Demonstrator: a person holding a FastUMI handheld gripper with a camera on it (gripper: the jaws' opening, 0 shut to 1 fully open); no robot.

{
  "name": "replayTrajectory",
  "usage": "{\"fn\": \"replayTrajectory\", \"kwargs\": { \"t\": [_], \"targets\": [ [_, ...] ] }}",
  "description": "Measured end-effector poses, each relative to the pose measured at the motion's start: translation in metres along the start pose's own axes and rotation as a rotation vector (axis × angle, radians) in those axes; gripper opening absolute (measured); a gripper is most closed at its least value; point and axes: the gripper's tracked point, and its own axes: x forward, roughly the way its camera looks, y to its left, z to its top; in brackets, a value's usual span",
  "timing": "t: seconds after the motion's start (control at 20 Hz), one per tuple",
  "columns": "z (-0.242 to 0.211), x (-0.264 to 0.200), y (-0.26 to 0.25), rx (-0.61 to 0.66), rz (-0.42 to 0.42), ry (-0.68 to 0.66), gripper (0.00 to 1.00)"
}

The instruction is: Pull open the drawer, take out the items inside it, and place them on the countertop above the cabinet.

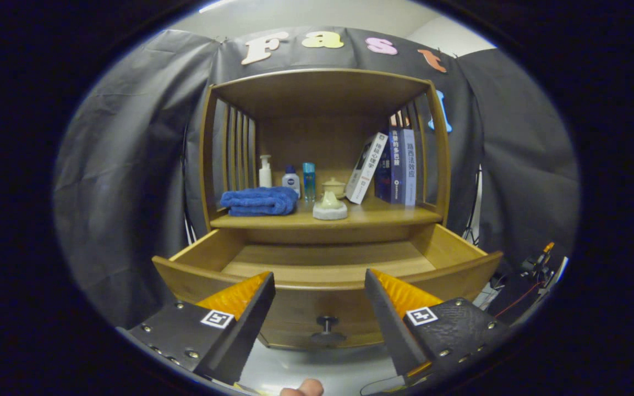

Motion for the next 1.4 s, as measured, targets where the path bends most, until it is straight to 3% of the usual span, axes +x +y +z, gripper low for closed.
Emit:
{"fn": "replayTrajectory", "kwargs": {
  "t": [0.55, 1.4],
  "targets": [
    [-0.041, 0.018, -0.005, 0.017, 0.01, 0.055, 0.98],
    [-0.038, 0.041, -0.011, 0.011, -0.014, 0.039, 0.99]
  ]
}}
